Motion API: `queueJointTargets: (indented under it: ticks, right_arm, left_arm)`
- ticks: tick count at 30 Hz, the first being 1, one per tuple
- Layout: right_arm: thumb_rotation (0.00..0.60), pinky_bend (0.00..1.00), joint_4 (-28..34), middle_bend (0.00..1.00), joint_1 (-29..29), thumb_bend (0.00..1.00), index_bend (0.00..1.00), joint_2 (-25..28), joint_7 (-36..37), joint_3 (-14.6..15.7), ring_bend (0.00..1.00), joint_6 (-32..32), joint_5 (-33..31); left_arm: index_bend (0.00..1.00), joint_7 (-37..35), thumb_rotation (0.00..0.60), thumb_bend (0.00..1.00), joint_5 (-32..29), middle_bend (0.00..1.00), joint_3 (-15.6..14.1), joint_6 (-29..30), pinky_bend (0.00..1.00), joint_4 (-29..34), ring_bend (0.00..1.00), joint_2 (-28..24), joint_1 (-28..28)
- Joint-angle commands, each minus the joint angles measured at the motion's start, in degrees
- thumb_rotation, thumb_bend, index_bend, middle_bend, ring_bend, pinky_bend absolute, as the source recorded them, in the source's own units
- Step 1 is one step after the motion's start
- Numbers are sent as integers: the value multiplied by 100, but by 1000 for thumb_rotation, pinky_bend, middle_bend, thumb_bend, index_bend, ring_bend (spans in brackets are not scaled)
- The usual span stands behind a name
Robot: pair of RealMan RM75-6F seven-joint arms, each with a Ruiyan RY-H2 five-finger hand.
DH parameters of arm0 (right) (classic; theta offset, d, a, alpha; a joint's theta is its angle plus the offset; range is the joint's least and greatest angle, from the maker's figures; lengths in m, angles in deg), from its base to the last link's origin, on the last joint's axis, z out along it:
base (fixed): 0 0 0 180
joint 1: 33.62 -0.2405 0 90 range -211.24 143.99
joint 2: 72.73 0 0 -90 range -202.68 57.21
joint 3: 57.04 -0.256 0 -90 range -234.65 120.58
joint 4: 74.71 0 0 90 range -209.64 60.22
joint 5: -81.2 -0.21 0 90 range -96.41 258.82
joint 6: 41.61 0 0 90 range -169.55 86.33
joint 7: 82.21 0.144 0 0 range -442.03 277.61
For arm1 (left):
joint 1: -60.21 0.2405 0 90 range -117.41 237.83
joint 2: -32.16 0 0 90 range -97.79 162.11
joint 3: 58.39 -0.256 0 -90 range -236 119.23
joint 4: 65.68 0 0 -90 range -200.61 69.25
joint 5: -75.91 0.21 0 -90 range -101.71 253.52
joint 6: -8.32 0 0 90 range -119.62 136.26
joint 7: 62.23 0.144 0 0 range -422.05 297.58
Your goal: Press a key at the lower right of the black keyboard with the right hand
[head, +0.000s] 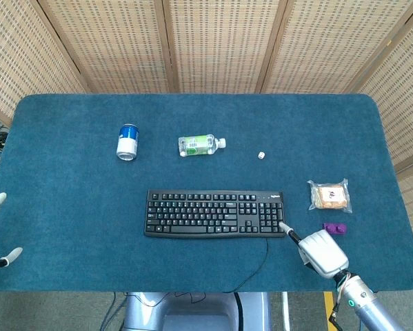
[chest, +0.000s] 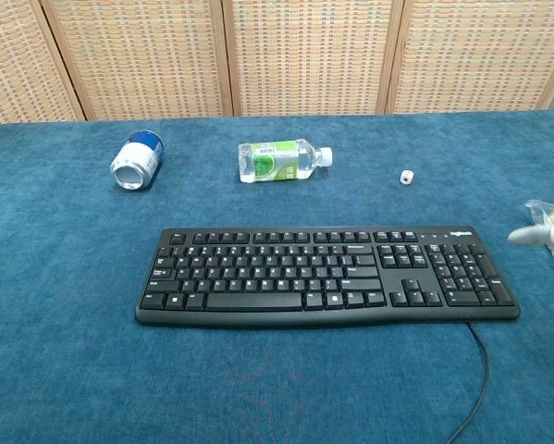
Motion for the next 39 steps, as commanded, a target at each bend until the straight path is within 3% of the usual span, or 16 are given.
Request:
queueJointTargets:
  ticks: [1, 12, 39]
  right_arm:
    - [600, 1000, -21, 929, -69, 1000, 31, -191, -338, 39, 956, -190, -202]
    - [600, 1000, -126, 930, -180, 1000, 40, -669, -1130, 45, 957, -535, -792]
    - [600, 1000, -289, 930, -388, 1000, 61, -1068, -1626, 13, 957, -625, -1590]
  left_arm:
    - [0, -24, 600, 0, -7, 0, 2, -5, 0, -3, 0, -12, 0]
    - [0, 10, 600, 0, -25, 0, -2, -18, 0, 6, 0, -10, 7]
    - [0, 70, 600, 0, -88, 0, 4, -121, 0, 49, 0, -13, -30]
